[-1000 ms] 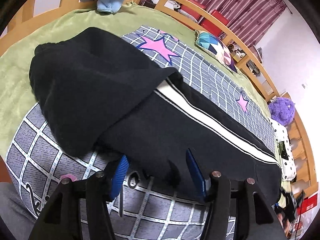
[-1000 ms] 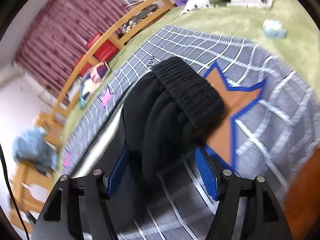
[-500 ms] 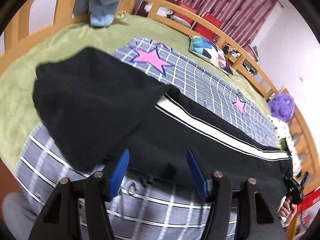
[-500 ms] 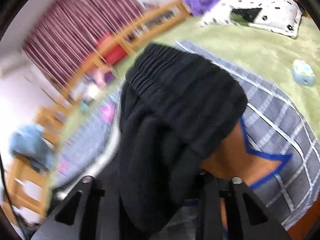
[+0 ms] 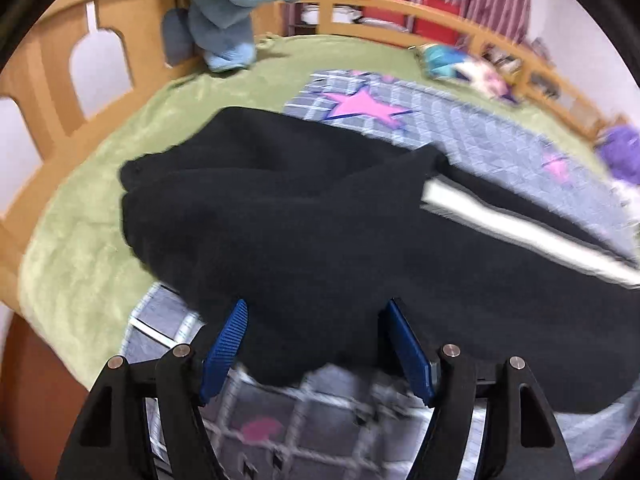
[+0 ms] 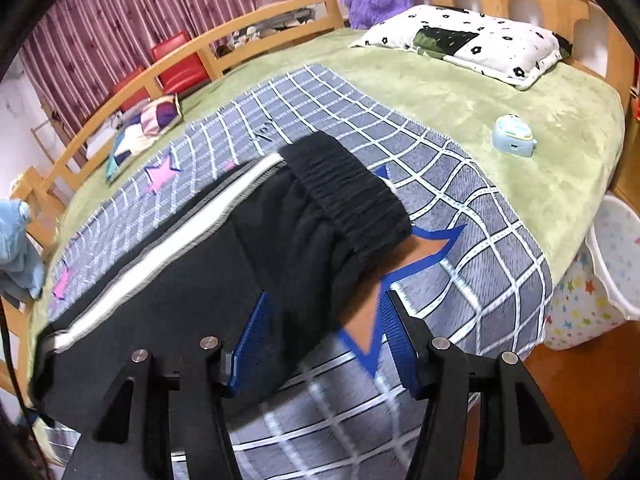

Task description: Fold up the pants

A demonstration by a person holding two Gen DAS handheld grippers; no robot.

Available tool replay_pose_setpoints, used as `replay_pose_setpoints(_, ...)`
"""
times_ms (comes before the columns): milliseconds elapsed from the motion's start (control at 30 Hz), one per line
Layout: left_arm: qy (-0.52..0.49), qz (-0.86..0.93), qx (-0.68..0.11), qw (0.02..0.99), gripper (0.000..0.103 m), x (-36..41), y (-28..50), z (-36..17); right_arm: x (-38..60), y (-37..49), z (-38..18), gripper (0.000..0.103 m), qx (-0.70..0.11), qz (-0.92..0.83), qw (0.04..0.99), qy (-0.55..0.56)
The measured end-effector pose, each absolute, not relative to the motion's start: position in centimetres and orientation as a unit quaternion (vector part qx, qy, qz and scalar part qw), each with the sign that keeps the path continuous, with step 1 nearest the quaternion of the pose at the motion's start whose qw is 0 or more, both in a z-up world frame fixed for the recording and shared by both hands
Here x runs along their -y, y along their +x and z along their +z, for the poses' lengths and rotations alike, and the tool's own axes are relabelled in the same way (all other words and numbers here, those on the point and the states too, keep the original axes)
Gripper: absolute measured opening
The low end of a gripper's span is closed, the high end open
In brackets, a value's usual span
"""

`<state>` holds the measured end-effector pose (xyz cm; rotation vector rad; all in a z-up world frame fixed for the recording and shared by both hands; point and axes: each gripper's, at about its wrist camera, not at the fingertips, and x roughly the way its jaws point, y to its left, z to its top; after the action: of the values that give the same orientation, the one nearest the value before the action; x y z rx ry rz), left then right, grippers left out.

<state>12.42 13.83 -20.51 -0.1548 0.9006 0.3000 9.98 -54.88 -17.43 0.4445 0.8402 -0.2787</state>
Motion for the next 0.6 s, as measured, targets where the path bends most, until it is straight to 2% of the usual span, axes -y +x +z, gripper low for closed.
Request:
replay_pose_setpoints(33, -0.065, 0.169, -0.427, 0.886, 0.045, -14.2, 12.7, -20.7, 54.4, 9.6, -17.1, 0.057, -0.402, -0.132, 0.878, 0.224)
replay_pose_setpoints(100, -0.074, 0.169, -0.408, 0.894, 0.014, -15.6, 13.0, -19.8, 54.2, 8.1, -17.2, 0.057, -0.403, -0.126, 0.875, 0.237)
replay_pose_setpoints(167, -0.095, 0.157, -0.393, 0.901, 0.011, -17.9, 13.8, -18.2, 53.0, 8.0, -16.8, 0.057, -0.405, -0.126, 0.876, 0.231)
replay_pose_setpoints(367, -0.108, 0.167, -0.351, 0.915, 0.01, -23.1, 20.0, -14.3, 49.4, 10.3, -16.7, 0.057, -0.406, -0.11, 0.88, 0.221)
replay_pose_setpoints(500, -0.139, 0.144, -0.359, 0.912, 0.01, -24.9, 25.5, -13.4, 46.0, 13.0, -16.8, 0.057, -0.416, -0.083, 0.883, 0.202)
replay_pose_setpoints(600, -0.144, 0.155, -0.41, 0.887, 0.017, -26.1, 28.5, -14.1, 43.4, 14.8, -17.0, 0.057, -0.425, -0.061, 0.885, 0.18)
